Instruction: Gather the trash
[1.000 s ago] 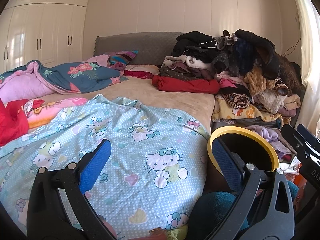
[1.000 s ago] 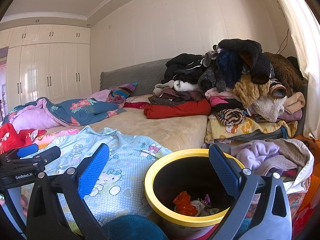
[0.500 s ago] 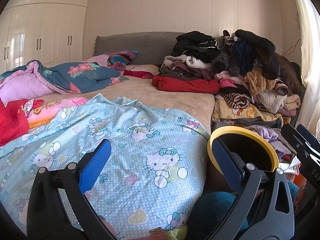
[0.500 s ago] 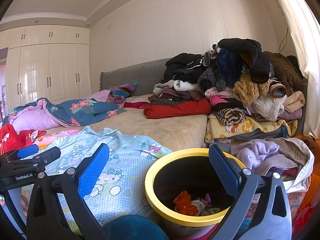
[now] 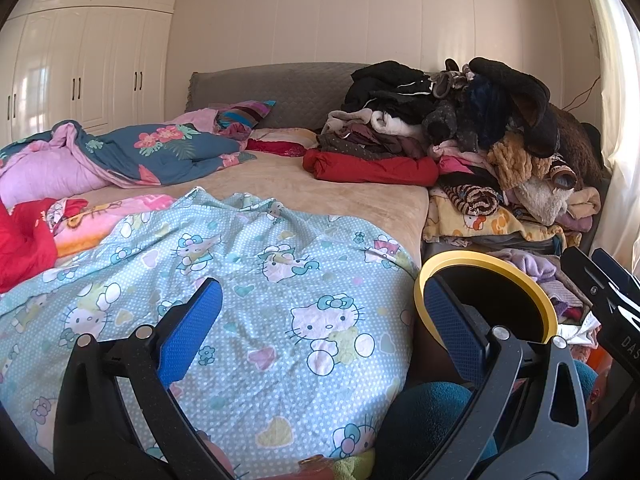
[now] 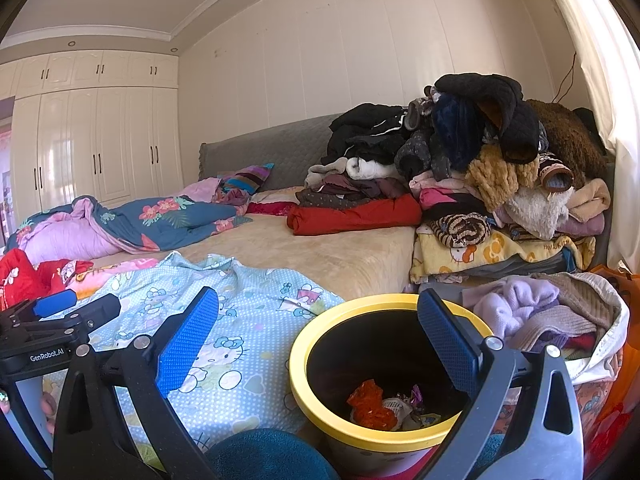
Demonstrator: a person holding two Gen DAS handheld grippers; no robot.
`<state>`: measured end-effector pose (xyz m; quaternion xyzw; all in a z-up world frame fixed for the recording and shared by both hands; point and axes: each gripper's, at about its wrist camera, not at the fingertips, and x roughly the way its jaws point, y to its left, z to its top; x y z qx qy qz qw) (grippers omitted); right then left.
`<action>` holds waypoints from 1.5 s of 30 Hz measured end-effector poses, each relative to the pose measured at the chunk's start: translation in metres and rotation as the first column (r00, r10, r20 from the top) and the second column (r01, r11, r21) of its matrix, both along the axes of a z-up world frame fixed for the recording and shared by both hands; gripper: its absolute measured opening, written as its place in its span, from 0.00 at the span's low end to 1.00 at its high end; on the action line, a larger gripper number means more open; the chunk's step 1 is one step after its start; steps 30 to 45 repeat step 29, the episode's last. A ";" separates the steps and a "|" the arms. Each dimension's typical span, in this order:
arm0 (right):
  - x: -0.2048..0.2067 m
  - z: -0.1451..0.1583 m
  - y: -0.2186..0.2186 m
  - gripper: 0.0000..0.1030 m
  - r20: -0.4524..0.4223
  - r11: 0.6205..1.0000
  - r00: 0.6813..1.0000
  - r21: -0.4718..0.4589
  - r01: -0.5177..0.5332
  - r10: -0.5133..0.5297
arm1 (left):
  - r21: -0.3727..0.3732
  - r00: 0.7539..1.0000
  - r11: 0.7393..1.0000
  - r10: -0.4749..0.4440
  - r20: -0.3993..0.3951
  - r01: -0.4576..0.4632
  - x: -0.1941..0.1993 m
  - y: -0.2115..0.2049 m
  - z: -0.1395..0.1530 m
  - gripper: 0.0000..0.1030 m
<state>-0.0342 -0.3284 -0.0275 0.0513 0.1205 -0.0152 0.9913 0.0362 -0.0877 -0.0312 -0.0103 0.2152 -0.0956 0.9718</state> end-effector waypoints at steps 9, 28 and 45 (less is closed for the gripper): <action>0.005 -0.004 0.004 0.94 -0.027 1.000 0.999 -0.009 -0.018 0.018 | -0.009 1.000 1.000 0.008 -0.009 -0.008 0.002 0.002 -0.002 0.90; 0.146 -0.062 0.328 0.94 -0.463 0.716 0.628 0.020 -0.697 0.625 | 0.106 0.678 0.738 0.660 -0.325 -0.667 0.063 0.273 -0.082 0.90; 0.153 -0.080 0.355 0.94 -0.512 0.695 0.593 0.010 -0.719 0.621 | 0.140 0.660 0.725 0.677 -0.326 -0.674 0.068 0.283 -0.091 0.90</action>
